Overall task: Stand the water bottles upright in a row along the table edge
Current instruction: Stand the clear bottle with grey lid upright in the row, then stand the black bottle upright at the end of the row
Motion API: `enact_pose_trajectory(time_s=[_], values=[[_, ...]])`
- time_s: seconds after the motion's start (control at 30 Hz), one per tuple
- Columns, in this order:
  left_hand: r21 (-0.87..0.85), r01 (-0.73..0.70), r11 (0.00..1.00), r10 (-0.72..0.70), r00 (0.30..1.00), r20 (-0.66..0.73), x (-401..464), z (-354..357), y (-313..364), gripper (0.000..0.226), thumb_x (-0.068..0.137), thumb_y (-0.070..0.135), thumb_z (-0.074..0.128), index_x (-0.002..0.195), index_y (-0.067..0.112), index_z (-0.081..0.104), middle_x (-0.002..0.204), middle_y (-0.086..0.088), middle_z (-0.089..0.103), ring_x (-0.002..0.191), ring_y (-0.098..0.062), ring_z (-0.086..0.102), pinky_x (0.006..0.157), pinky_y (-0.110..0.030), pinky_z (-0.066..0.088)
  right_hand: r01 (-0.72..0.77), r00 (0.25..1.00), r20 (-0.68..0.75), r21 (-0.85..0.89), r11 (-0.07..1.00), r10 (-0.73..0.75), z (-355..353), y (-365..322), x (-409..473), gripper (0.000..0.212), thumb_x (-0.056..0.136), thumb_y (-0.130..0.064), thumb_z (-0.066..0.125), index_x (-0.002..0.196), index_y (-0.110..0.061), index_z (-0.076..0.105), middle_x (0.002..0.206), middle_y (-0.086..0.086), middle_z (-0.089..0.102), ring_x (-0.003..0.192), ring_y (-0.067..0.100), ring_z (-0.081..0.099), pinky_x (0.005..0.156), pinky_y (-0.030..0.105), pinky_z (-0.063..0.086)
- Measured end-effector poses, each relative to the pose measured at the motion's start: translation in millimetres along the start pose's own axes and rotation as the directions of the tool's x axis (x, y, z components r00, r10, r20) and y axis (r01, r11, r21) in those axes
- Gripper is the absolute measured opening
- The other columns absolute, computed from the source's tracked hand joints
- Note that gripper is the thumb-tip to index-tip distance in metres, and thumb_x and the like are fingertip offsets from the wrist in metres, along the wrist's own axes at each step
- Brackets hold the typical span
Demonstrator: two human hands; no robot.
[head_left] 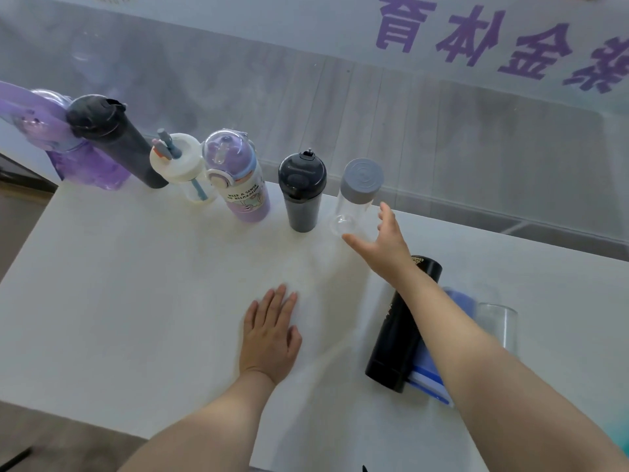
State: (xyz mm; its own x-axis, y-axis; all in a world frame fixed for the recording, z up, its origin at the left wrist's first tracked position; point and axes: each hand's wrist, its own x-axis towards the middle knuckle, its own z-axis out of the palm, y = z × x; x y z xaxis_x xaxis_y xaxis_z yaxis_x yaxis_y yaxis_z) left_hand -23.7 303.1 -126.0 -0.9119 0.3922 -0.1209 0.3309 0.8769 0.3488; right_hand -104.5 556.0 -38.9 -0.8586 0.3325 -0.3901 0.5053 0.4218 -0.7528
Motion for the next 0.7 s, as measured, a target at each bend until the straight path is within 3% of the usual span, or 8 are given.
enact_pose_trajectory(time_s=[0.1, 0.23, 0.33, 0.43, 0.5, 0.63, 0.7], values=[[0.004, -0.003, 1.0, 0.003, 1.0, -0.018, 0, 2, 0, 0.06, 0.083, 0.031, 0.04, 0.143, 0.021, 0.043, 0.153, -0.002, 0.036, 0.142, -0.02, 0.03, 0.114, -0.046, 0.023, 0.02, 0.997, -0.07, -0.044, 0.999, -0.023, -10, 19, -32, 0.083, 0.086, -0.034, 0.07, 0.151, -0.016, 0.022, 0.155, 0.002, 0.03, 0.14, 0.019, 0.032, 0.115, 0.04, 0.03], [0.024, 0.0, 1.0, 0.0, 1.0, -0.012, -1, 2, 1, 0.061, 0.084, 0.032, 0.039, 0.143, 0.02, 0.042, 0.154, -0.004, 0.034, 0.142, -0.022, 0.029, 0.114, -0.047, 0.023, 0.207, 0.969, -0.082, -0.239, 0.949, -0.232, -26, 48, -84, 0.051, 0.09, -0.004, 0.058, 0.137, -0.015, 0.045, 0.14, 0.001, 0.047, 0.134, 0.017, 0.038, 0.114, 0.037, 0.032], [0.018, -0.039, 0.999, 0.039, 0.999, -0.007, -3, 2, 0, 0.063, 0.084, 0.039, 0.042, 0.144, 0.019, 0.04, 0.155, -0.005, 0.032, 0.143, -0.024, 0.027, 0.115, -0.048, 0.021, 0.241, 0.957, -0.082, -0.317, 0.918, -0.279, -27, 68, -117, 0.05, 0.087, 0.001, 0.058, 0.134, -0.014, 0.049, 0.143, 0.001, 0.044, 0.135, 0.016, 0.036, 0.114, 0.037, 0.032], [-0.037, -0.153, 0.988, 0.153, 0.988, -0.019, -7, 3, -4, 0.064, 0.082, 0.046, 0.049, 0.141, 0.021, 0.044, 0.153, -0.001, 0.036, 0.142, -0.02, 0.029, 0.115, -0.045, 0.02, 0.129, 0.987, -0.05, -0.299, 0.946, -0.15, -23, 74, -144, 0.059, 0.091, -0.011, 0.059, 0.145, -0.02, 0.036, 0.158, -0.001, 0.02, 0.144, 0.012, 0.02, 0.11, 0.021, 0.022], [-0.111, -0.207, 0.972, 0.204, 0.978, -0.036, -7, 2, -5, 0.063, 0.081, 0.046, 0.052, 0.139, 0.021, 0.047, 0.15, 0.003, 0.039, 0.141, -0.016, 0.032, 0.116, -0.041, 0.02, 0.053, 0.998, -0.028, -0.243, 0.969, -0.061, -20, 78, -159, 0.067, 0.093, -0.016, 0.059, 0.15, -0.026, 0.025, 0.161, -0.007, 0.008, 0.145, 0.009, 0.019, 0.106, 0.018, 0.023], [-0.356, -0.278, 0.892, 0.31, 0.95, 0.033, -13, -6, 16, 0.06, 0.083, 0.044, 0.059, 0.138, 0.022, 0.047, 0.143, 0.008, 0.045, 0.138, -0.009, 0.033, 0.113, -0.037, 0.027, -0.11, 0.993, 0.023, -0.104, 0.988, 0.113, -20, 79, -176, 0.081, 0.09, -0.02, 0.06, 0.153, -0.032, 0.009, 0.16, -0.009, 0.012, 0.139, 0.017, 0.038, 0.109, 0.037, 0.04], [-0.465, -0.244, 0.851, 0.346, 0.926, 0.148, -18, -12, 37, 0.064, 0.084, 0.042, 0.061, 0.142, 0.027, 0.039, 0.146, 0.011, 0.039, 0.138, -0.004, 0.029, 0.115, -0.032, 0.025, -0.16, 0.982, 0.079, -0.134, 0.978, 0.172, -19, 80, -178, 0.089, 0.089, -0.02, 0.061, 0.154, -0.033, 0.002, 0.16, -0.006, 0.019, 0.136, 0.017, 0.042, 0.101, 0.032, 0.044]])
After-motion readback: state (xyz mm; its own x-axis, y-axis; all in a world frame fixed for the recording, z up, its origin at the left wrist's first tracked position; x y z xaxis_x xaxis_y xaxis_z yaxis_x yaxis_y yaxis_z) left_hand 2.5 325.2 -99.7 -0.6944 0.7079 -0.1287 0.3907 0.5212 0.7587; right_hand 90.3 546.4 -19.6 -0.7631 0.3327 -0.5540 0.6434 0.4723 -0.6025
